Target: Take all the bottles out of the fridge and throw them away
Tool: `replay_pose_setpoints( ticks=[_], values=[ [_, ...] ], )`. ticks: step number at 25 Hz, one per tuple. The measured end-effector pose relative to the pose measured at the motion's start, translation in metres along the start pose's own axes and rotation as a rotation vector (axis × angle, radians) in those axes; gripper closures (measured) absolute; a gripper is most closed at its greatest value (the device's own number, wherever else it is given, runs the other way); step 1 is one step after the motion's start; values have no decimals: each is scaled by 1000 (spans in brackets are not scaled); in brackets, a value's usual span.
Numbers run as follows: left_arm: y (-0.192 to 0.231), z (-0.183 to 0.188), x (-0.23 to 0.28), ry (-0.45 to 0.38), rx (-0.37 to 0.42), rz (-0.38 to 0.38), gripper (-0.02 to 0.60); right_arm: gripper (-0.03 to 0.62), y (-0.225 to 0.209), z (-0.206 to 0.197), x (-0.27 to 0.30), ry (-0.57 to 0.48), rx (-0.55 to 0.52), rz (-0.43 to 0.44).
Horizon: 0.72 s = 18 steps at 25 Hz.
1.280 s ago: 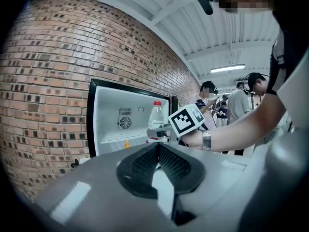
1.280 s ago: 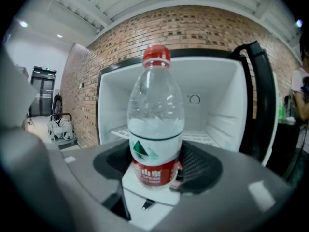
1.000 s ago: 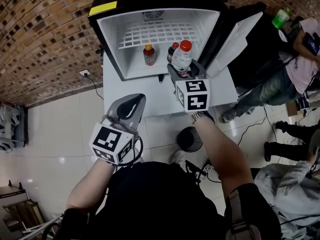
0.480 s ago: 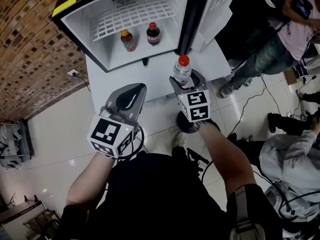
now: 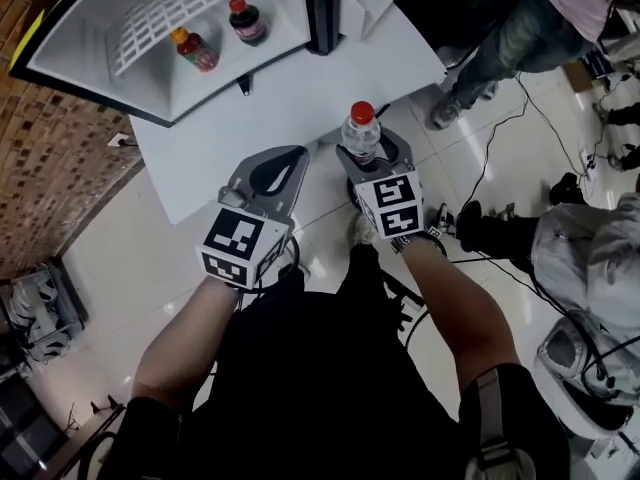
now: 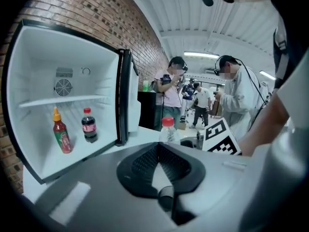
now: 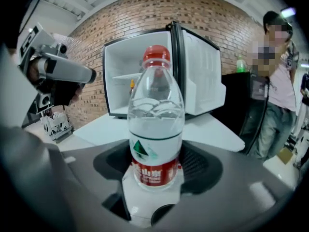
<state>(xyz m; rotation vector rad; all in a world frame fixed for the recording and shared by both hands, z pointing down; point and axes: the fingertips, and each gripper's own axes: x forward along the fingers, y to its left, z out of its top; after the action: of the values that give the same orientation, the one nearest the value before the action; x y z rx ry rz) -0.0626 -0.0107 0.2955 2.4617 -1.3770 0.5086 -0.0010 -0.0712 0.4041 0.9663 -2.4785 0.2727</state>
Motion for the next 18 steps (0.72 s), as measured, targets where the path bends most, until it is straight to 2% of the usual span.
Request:
replay_pose_setpoints(
  ticks=[9,18],
  values=[
    [-36,-78,70,158,-30,-107,578,298,-23,-78,-9,81,83,-41],
    [-76,-172,148,312,-22,-219,578,299,-58,-194,0,208,207,-91]
  ],
)
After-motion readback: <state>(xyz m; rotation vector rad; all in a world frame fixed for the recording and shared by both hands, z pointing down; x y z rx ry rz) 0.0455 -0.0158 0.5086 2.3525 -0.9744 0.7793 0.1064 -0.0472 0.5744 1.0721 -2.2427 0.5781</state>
